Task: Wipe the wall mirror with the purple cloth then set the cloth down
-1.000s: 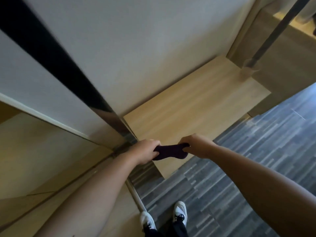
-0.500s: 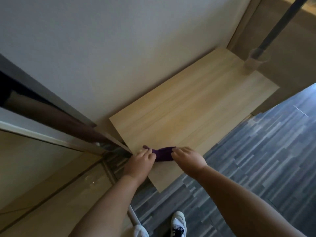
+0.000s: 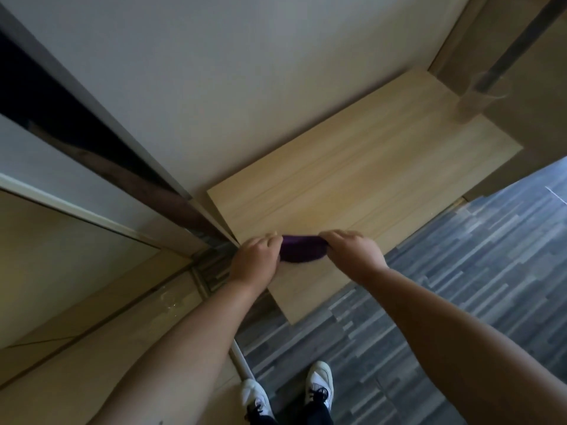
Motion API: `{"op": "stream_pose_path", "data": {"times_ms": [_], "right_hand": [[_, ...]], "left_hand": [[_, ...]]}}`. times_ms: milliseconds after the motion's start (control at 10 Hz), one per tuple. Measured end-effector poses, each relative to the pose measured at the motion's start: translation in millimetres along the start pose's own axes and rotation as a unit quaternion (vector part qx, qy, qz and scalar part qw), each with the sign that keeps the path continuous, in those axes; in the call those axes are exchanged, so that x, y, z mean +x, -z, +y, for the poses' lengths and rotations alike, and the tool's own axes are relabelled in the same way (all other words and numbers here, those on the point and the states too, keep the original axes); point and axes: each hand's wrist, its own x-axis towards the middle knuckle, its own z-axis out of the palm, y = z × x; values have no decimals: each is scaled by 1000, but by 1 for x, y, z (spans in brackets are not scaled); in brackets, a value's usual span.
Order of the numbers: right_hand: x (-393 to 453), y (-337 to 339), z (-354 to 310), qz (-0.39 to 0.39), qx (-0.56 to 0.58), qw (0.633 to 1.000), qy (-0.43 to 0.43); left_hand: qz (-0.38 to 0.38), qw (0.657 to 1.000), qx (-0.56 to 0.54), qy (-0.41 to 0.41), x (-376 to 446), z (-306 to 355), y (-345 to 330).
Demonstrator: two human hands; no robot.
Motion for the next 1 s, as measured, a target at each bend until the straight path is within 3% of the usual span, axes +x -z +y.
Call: {"op": "stream_pose_path", "data": {"times_ms": [100, 200, 300, 400, 500, 600, 700, 800, 900, 1000], "right_hand": [[5, -4, 4, 117, -55, 991, 35], [-9, -25, 8, 67, -75, 993, 58], [-33, -62, 11, -24, -91, 992, 79], [-51, -88, 9, -77, -129, 987, 50], [-62, -103, 10, -138, -173, 975, 20], [-60, -93, 5, -195, -194, 961, 22], [-55, -73, 0, -240, -211, 947, 28], [-51, -54, -5, -225, -170, 959, 30], [-48, -35, -18, -171, -90, 981, 15], [-32, -13, -35, -203, -80, 976, 15]], "left_hand": [[60, 997, 21, -37, 13, -8, -3], [36, 996, 43, -65, -4, -14, -24], [-60, 993, 64, -83, -39, -17, -61], [-144, 986, 78, -39, -60, -12, -75], [-253, 959, 129, -22, -66, -11, -75], [-293, 942, 164, -22, -65, -8, -70], [-303, 936, 177, -12, -63, -3, -63], [-296, 941, 165, 2, -59, 1, -52], [-274, 953, 127, 24, -57, -2, -35], [-241, 968, 26, 64, -57, 5, -16]]}}
